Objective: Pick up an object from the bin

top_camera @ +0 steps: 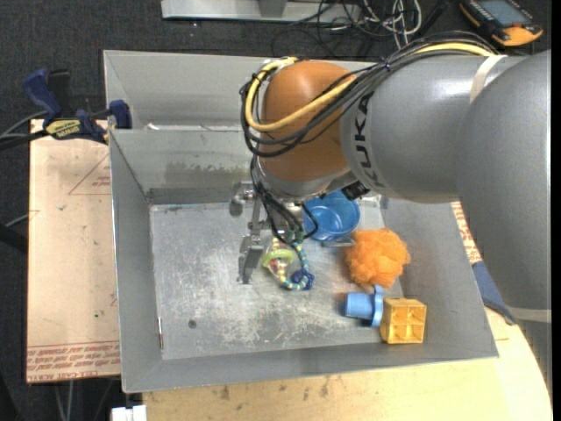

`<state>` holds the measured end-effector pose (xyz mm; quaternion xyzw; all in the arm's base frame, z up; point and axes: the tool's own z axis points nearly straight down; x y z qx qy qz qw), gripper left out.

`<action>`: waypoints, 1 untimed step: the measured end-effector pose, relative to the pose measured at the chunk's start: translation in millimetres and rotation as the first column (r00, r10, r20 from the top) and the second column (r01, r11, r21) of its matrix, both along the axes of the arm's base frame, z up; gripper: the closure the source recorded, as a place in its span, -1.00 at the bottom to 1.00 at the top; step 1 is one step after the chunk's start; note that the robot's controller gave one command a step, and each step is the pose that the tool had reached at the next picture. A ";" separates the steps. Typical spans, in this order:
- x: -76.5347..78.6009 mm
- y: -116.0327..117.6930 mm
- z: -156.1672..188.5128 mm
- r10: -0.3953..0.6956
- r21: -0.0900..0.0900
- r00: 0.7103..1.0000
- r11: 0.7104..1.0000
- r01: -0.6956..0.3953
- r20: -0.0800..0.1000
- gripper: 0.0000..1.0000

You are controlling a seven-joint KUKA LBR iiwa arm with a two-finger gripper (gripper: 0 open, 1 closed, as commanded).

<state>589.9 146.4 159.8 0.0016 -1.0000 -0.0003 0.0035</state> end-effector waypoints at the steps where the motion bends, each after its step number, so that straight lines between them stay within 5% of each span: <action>1: 1.9 -0.8 4.7 -0.003 0.001 1.000 1.000 0.003 0.008 -1.00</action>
Offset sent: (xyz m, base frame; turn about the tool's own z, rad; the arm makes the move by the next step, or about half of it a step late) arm 0.0068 -0.0857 -0.0898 -0.0097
